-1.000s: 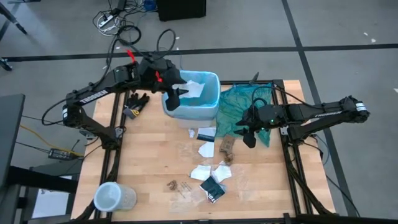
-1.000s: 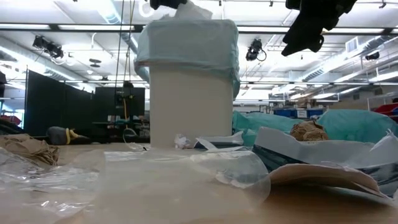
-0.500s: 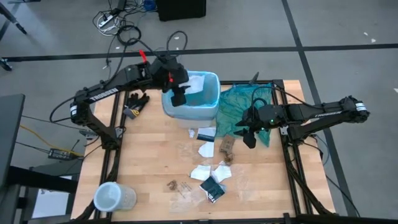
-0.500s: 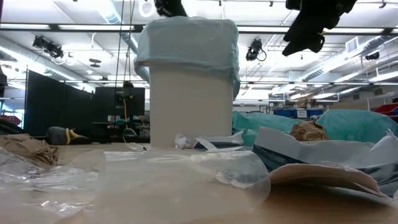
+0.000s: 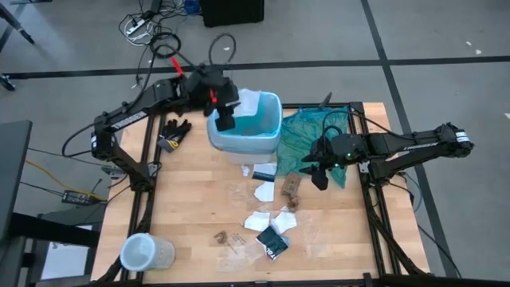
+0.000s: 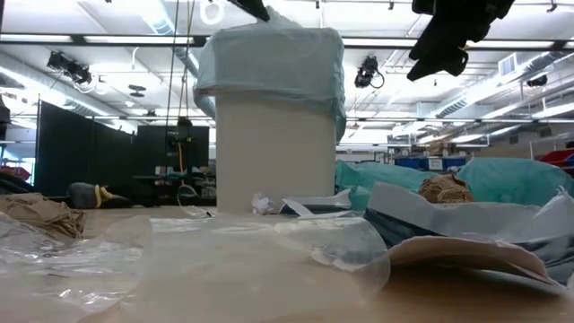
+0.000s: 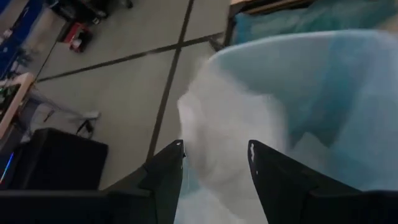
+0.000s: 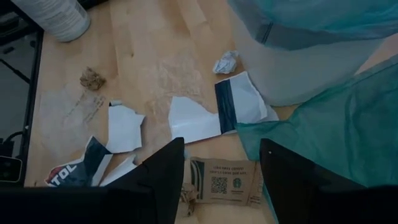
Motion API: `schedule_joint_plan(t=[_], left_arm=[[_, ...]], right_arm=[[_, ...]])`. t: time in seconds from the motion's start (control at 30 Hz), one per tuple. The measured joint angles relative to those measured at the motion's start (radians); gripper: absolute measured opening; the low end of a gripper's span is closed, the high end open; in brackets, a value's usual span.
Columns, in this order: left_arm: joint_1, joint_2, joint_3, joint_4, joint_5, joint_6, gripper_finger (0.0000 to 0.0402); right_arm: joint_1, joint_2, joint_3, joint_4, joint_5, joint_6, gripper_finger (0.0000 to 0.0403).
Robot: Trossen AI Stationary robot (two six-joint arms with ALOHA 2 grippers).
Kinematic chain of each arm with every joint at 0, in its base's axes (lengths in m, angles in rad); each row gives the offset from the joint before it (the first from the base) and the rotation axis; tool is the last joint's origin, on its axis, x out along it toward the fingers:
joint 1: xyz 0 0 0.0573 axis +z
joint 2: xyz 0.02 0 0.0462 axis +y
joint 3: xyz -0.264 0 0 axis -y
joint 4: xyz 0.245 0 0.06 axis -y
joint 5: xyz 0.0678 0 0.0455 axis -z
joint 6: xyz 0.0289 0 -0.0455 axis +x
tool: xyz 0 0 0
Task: Place trash/remove bag and relplace
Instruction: Put the white napkin into the trash bin
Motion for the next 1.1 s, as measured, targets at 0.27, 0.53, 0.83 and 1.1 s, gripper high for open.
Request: schedule_joint_plan(t=[0.27, 0.53, 0.83, 1.1], left_arm=[[-0.031, 0.0, 0.034, 0.034, 0.017, -0.027, 0.019], [-0.038, 0.039, 0.037, 0.035, 0.042, -0.042, 0.019], [-0.043, 0.089, 0.037, 0.079, 0.062, -0.042, 0.019], [-0.043, 0.085, 0.037, 0.086, 0.065, -0.043, 0.019]], right_arm=[[-0.007, 0.0, 0.0, 0.097, 0.008, -0.029, 0.0192], [-0.053, 0.0, 0.0, 0.452, 0.158, -0.032, 0.0168], [-0.152, 0.1, 0.15, 0.591, 0.138, -0.124, 0.001], [-0.204, 0.374, 0.458, 0.479, -0.008, -0.193, 0.0]])
